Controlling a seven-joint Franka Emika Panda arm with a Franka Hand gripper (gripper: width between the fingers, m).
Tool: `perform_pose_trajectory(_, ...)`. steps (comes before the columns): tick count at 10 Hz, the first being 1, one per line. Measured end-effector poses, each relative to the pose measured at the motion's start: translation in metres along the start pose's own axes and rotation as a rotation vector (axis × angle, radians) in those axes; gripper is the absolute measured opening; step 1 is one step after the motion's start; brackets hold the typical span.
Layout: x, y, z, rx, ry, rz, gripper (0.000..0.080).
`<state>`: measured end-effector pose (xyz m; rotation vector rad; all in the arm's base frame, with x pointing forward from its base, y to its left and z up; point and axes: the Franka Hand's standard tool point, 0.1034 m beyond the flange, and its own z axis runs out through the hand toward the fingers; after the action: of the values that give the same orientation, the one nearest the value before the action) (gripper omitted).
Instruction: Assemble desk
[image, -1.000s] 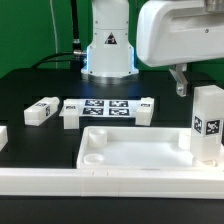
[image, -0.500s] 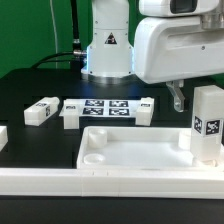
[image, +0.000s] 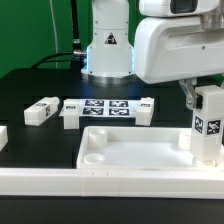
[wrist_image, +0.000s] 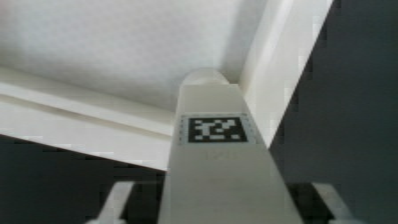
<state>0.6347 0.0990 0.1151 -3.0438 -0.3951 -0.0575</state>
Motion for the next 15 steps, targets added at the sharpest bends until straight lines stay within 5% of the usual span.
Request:
perform_pose_trajectory(3, -0.0001, -0.0005, 0.0001, 0.004, 0.000, 0.055, 0.0288)
perform_pose_trajectory(11, -0.0014, -0.0016, 0.0017, 0.017, 0.001, 0.901, 0.0290)
perform_pose_trajectory(15, -0.0018, -0.0038, 0.0022, 0.020, -0.005, 1.035, 0.0291)
